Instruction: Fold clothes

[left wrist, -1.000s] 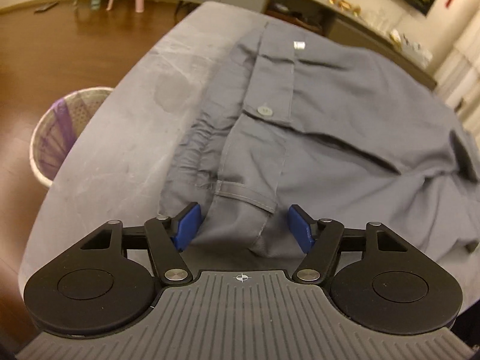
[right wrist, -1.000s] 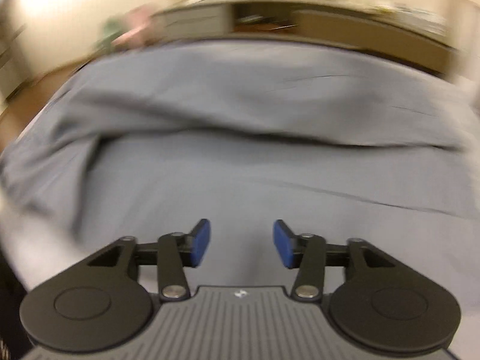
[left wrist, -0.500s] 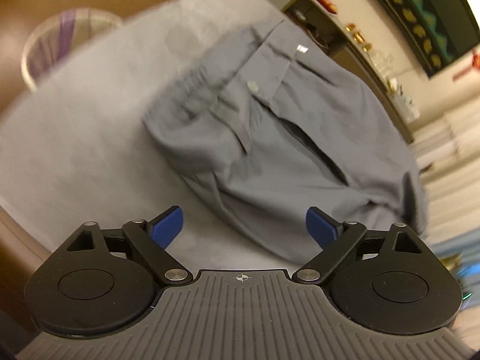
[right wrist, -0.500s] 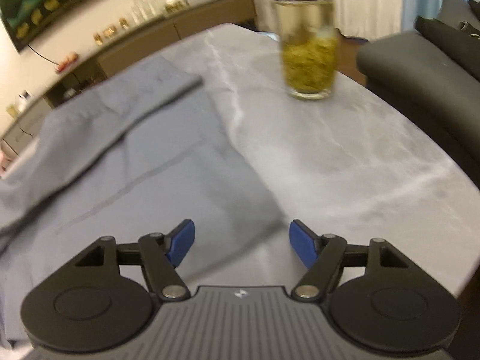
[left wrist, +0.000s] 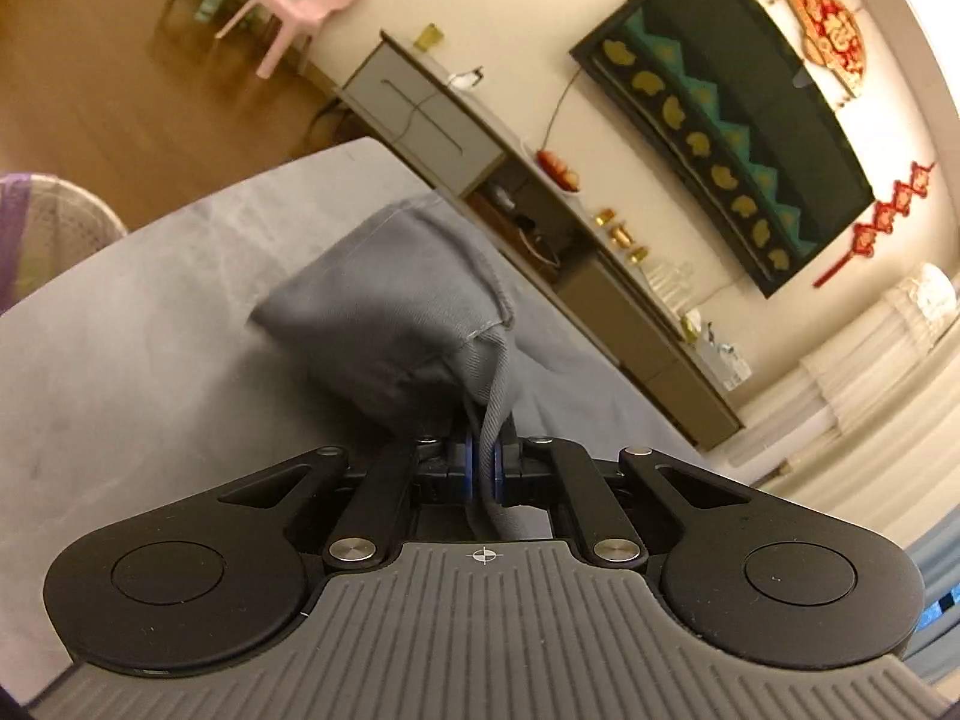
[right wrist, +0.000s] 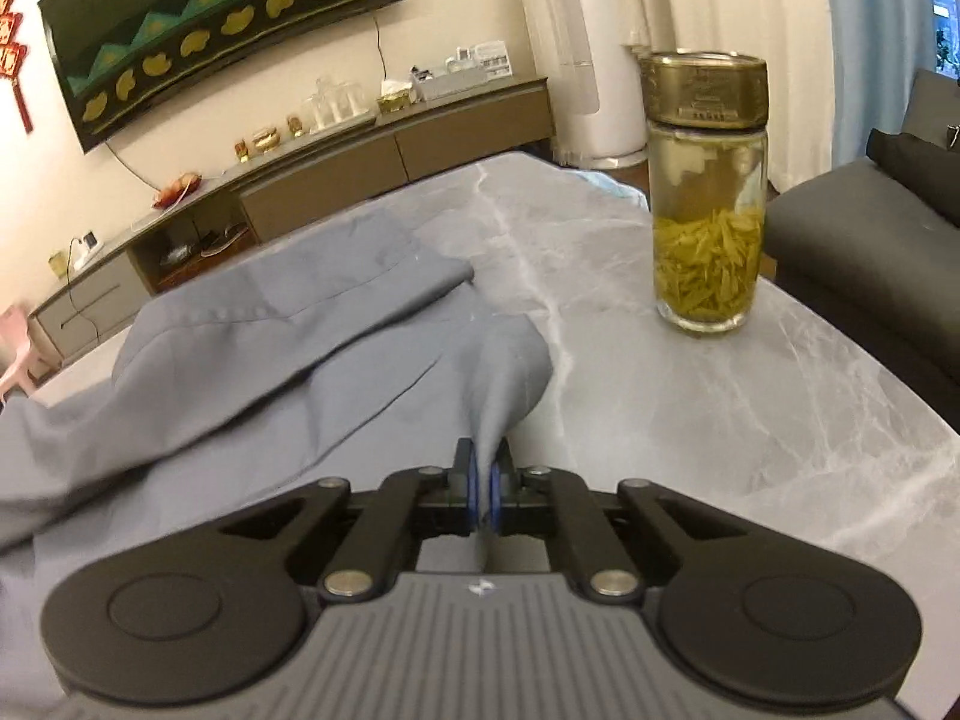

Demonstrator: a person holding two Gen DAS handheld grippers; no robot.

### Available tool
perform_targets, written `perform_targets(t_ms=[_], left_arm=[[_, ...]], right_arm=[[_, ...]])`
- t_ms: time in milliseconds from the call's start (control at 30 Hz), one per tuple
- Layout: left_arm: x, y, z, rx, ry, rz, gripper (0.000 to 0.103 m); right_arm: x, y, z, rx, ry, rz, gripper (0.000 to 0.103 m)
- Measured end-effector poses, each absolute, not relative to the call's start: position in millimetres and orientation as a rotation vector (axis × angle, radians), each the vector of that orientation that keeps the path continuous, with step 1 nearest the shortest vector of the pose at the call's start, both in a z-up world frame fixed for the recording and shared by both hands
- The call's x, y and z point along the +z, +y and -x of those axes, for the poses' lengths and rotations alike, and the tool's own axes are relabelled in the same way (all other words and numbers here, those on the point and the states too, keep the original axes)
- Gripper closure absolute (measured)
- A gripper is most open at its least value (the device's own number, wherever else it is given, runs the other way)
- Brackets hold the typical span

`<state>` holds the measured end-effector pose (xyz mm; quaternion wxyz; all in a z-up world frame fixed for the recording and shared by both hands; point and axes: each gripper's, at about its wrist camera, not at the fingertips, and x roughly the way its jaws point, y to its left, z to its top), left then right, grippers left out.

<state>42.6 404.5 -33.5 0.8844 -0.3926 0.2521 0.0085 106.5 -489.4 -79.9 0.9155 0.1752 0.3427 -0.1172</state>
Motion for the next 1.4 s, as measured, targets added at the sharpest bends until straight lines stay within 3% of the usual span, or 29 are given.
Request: perform_targets(t_ms=[100, 233, 300, 433, 500, 567, 600, 633, 700, 733, 833, 867, 967, 1067, 1100, 1133, 1200, 1233, 1400], left_arm=[[-67, 410, -19, 0.051, 0.638, 0.880, 0.101], [-62, 414, 15, 0.202, 0.667, 0.928, 0.031], [-42, 409, 19, 0.286, 0.685, 0.898, 0.022], [-12, 393, -8, 0.349, 0.766, 0.835, 0.017], [-14, 381, -40, 0.436, 0.862, 0.788, 0.018], [-23, 377, -70, 0.526, 0.941, 0.736, 0.037], [-25, 373, -79, 0.533, 0.953, 0.734, 0.064], [-28, 369, -88, 0.539, 0.965, 0.732, 0.080], [-19, 360, -112, 0.476, 0.955, 0.701, 0.103], [-5, 357, -119, 0.373, 0.893, 0.706, 0.103], [53, 355, -75, -0.196, 0.328, 0.697, 0.103], [43, 367, -57, -0.285, 0.265, 0.740, 0.103], [-30, 413, -25, -0.107, 0.443, 0.913, 0.103], [-51, 411, 1, -0.001, 0.566, 0.919, 0.102], [-53, 407, 6, 0.022, 0.595, 0.921, 0.087], [-53, 403, 11, 0.046, 0.623, 0.920, 0.065], [-48, 393, 18, 0.101, 0.661, 0.891, 0.039], [-45, 389, 21, 0.133, 0.677, 0.874, 0.034], [-35, 398, 37, 0.372, 0.743, 0.845, 0.034]], right_arm=[[-95, -495, -97, -0.244, 0.762, -0.345, 0.099], [-93, -494, -87, -0.262, 0.775, -0.329, 0.092], [-86, -494, -82, -0.284, 0.770, -0.335, 0.081], [-81, -489, -74, -0.315, 0.762, -0.331, 0.064], [-85, -485, -73, -0.305, 0.772, -0.339, 0.062], [-89, -484, -75, -0.295, 0.785, -0.344, 0.063], [-89, -485, -75, -0.298, 0.783, -0.353, 0.063], [-91, -487, -76, -0.293, 0.784, -0.357, 0.062], [-93, -488, -81, -0.266, 0.788, -0.339, 0.078], [-94, -486, -84, -0.228, 0.794, -0.307, 0.098], [-84, -487, -78, -0.176, 0.684, -0.290, 0.099], [-81, -489, -74, -0.177, 0.652, -0.295, 0.099], [-93, -495, -74, -0.175, 0.692, -0.294, 0.099], [-102, -499, -71, -0.175, 0.716, -0.319, 0.098], [-102, -501, -69, -0.176, 0.713, -0.332, 0.098], [-101, -501, -68, -0.182, 0.714, -0.337, 0.097], [-101, -501, -67, -0.197, 0.719, -0.332, 0.095], [-101, -501, -67, -0.203, 0.724, -0.329, 0.095], [-94, -500, -70, -0.245, 0.777, -0.292, 0.094]])
